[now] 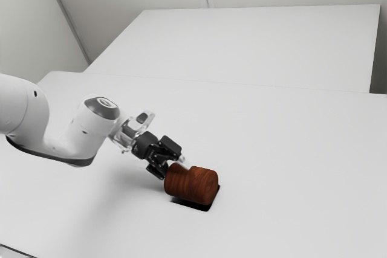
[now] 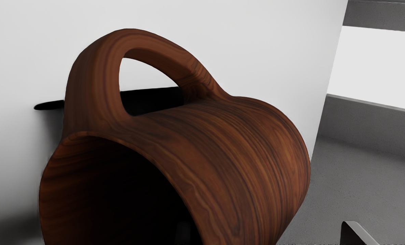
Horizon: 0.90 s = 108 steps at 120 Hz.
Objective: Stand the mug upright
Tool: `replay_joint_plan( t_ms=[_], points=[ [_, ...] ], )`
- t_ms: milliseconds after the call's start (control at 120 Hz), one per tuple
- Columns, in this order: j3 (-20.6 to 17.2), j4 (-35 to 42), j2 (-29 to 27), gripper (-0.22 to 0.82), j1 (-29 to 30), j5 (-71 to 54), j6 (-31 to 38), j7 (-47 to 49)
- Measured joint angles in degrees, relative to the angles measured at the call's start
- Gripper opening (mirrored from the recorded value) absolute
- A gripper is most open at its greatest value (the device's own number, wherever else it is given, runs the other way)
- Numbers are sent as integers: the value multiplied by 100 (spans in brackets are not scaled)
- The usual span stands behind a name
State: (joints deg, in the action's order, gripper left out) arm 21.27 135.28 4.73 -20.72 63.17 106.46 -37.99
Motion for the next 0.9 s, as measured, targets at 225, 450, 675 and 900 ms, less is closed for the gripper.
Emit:
replay_joint_plan(
  t_ms=[225,450,675,900],
  points=[
    [-179,-120,-110,0,55,70,91,31],
    [-276,-449,-58,-12,2,66,133,102],
    [-365,-730,-121,-16,-11,-104,153,218],
    [-865,-799,-645,-17,128,-2627,1045,770]
  ],
)
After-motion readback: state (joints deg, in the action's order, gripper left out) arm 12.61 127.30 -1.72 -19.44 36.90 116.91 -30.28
